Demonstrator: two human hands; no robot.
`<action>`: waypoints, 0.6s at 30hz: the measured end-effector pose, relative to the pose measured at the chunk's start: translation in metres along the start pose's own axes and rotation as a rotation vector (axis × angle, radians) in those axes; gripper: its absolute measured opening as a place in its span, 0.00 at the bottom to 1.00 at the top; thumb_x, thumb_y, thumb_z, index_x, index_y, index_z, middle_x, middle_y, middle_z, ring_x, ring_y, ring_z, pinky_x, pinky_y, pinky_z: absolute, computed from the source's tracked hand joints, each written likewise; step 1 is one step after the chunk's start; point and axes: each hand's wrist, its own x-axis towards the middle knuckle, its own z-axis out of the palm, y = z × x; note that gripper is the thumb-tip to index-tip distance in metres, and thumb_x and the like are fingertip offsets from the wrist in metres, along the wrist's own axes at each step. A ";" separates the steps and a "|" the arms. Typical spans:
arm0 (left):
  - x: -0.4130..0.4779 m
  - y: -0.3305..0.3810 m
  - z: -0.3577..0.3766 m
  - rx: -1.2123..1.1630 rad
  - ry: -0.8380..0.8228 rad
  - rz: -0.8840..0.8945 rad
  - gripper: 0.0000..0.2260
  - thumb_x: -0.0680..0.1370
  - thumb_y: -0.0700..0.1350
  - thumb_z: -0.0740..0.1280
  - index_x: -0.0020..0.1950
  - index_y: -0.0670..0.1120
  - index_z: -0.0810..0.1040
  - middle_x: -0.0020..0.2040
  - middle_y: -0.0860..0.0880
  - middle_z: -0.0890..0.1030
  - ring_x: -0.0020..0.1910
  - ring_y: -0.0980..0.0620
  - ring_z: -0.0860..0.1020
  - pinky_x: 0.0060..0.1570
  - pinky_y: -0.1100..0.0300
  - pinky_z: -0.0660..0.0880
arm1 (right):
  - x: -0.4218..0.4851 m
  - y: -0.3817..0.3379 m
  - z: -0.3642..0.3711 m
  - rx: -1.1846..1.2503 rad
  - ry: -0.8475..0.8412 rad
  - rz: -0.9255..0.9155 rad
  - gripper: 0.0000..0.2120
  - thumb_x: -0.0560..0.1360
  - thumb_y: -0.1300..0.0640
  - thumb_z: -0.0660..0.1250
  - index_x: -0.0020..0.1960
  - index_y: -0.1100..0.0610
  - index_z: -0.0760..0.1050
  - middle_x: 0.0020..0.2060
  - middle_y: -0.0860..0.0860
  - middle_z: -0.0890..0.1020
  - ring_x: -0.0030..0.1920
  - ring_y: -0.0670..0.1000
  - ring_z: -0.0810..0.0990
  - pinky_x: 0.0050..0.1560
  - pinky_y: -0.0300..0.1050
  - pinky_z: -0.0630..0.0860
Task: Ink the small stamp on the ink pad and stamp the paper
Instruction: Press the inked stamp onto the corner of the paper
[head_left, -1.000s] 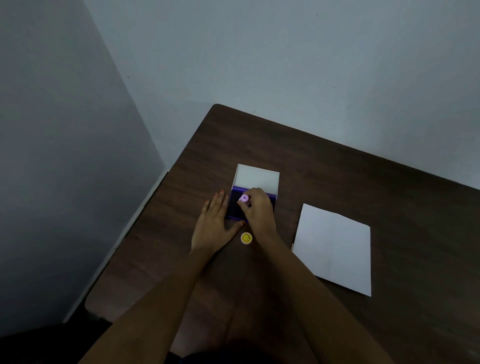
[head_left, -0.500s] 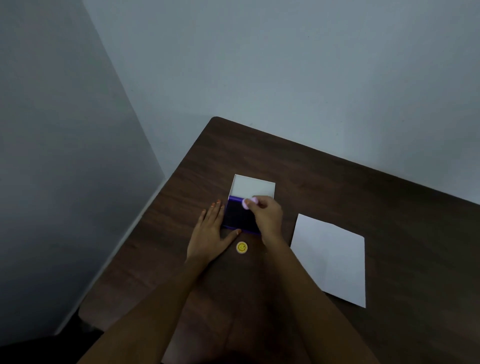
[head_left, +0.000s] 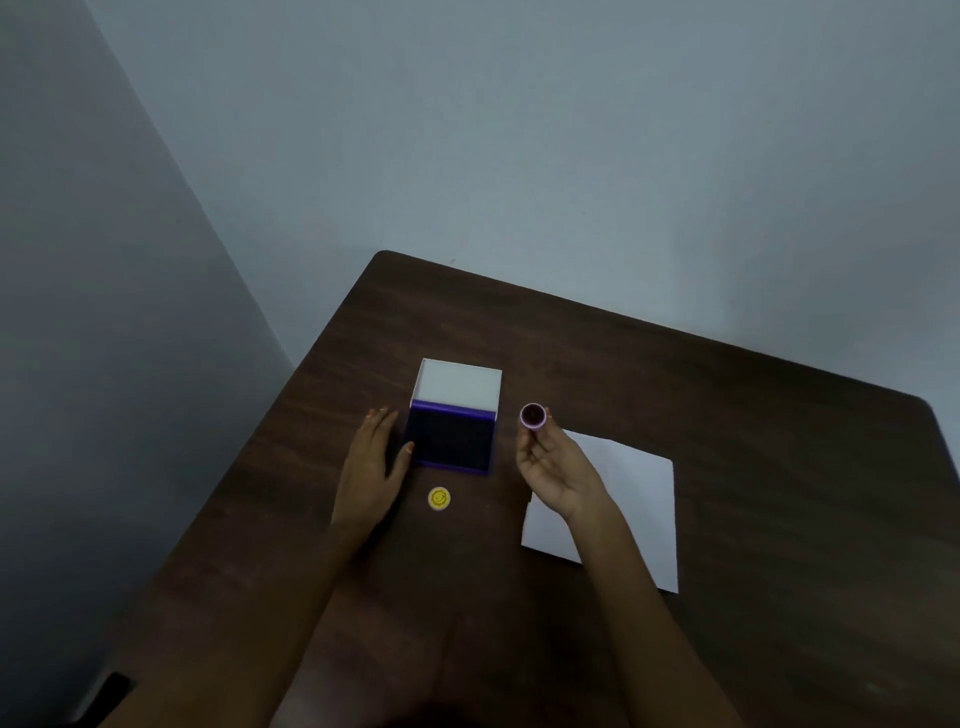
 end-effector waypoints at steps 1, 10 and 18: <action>0.000 0.006 0.001 0.026 0.047 0.043 0.19 0.78 0.43 0.63 0.69 0.44 0.67 0.70 0.43 0.68 0.70 0.48 0.64 0.68 0.52 0.62 | -0.004 -0.005 -0.005 0.002 0.011 -0.023 0.06 0.74 0.62 0.64 0.50 0.62 0.75 0.43 0.56 0.80 0.44 0.49 0.79 0.33 0.38 0.80; -0.023 0.100 0.090 0.075 -0.284 0.389 0.18 0.78 0.46 0.60 0.68 0.43 0.68 0.69 0.43 0.70 0.68 0.48 0.67 0.70 0.52 0.62 | -0.017 -0.064 -0.044 0.181 0.108 -0.215 0.04 0.73 0.62 0.65 0.46 0.62 0.76 0.32 0.56 0.85 0.44 0.49 0.80 0.30 0.37 0.81; -0.041 0.103 0.142 0.408 -0.358 0.393 0.33 0.75 0.66 0.41 0.72 0.47 0.60 0.72 0.44 0.66 0.71 0.47 0.64 0.70 0.49 0.56 | -0.003 -0.072 -0.042 0.127 0.170 -0.212 0.03 0.74 0.61 0.65 0.44 0.61 0.76 0.33 0.55 0.84 0.42 0.48 0.79 0.35 0.36 0.79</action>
